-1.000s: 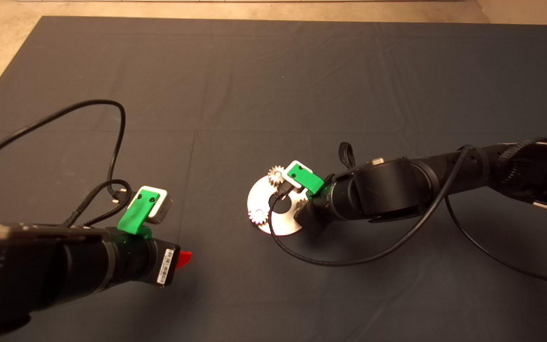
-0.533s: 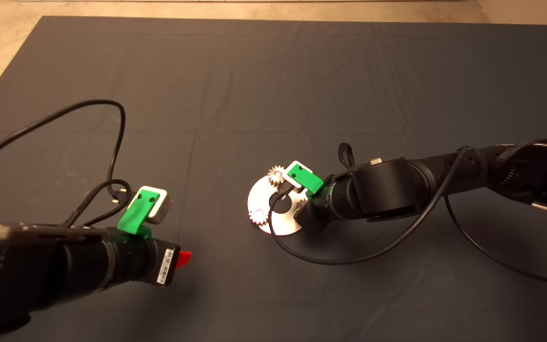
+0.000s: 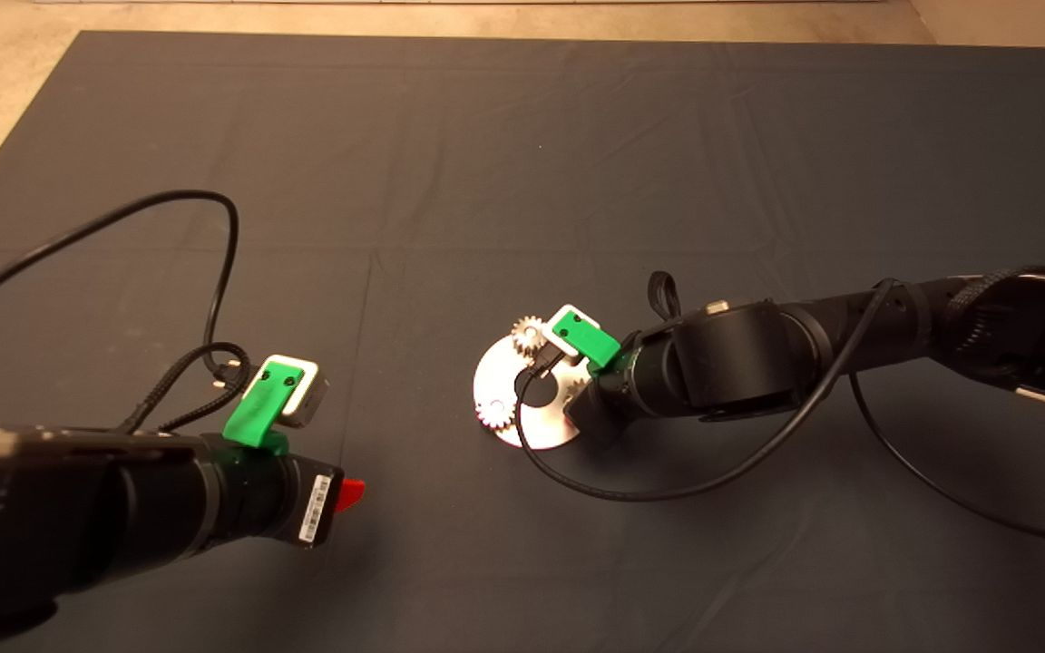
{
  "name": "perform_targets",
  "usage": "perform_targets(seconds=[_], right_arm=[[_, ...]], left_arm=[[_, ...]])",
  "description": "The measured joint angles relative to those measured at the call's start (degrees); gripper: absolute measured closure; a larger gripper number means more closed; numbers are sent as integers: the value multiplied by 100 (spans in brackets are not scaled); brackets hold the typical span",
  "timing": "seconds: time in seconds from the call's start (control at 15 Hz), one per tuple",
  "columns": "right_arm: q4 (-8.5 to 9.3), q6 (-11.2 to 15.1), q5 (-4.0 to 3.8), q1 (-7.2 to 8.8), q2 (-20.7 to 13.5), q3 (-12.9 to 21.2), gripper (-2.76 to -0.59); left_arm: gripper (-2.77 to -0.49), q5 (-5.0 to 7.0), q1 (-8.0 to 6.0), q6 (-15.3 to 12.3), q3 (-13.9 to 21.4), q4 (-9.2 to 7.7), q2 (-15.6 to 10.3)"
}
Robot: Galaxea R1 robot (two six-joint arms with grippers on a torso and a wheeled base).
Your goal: Install three planetary gears onto the carrier pins
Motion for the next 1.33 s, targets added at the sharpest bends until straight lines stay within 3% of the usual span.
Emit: perform_targets(seconds=[0.13, 0.27, 0.33, 0.53, 0.6, 0.67, 0.8, 0.87, 1.0, 1.13, 1.33], right_arm=[[6, 60, 37, 0, -82, 55, -145], [118, 302, -9, 58, -292, 508, -145], [381, 434, -24, 164, -369, 713, -145], [1518, 1063, -24, 672, -702, 1534, -145], [1879, 1258, 14, 779, -902, 1917, -145], [2165, 1412, 15, 811, -1144, 2174, -145], [2551, 1786, -2, 845, -1869, 2471, -145], [2640, 1955, -49, 893, -2232, 2546, -145], [2762, 2229, -107, 956, -2586, 2662, -145], [2799, 2615, -66, 953, -2522, 2756, -145], [2795, 3617, -58, 984, -2175, 2778, -145]], left_arm=[[-164, 0, 0, 1, 0, 0, 0], [-164, 0, 0, 0, 0, 0, 0], [-164, -1, -2, -4, 0, -1, 4], [-164, 2, -2, -165, 0, -2, 5], [-164, 0, -2, -223, 0, -2, 2], [-164, 0, -2, -294, 0, -2, 22], [-164, 0, -2, -360, 0, -3, 74], [-164, 5, -2, -390, 0, -4, 103], [-164, 2, 0, -474, 0, -4, 261], [-164, -1, 13, -522, 0, -9, 534], [-164, -4, 141, -580, 0, -46, 718]])
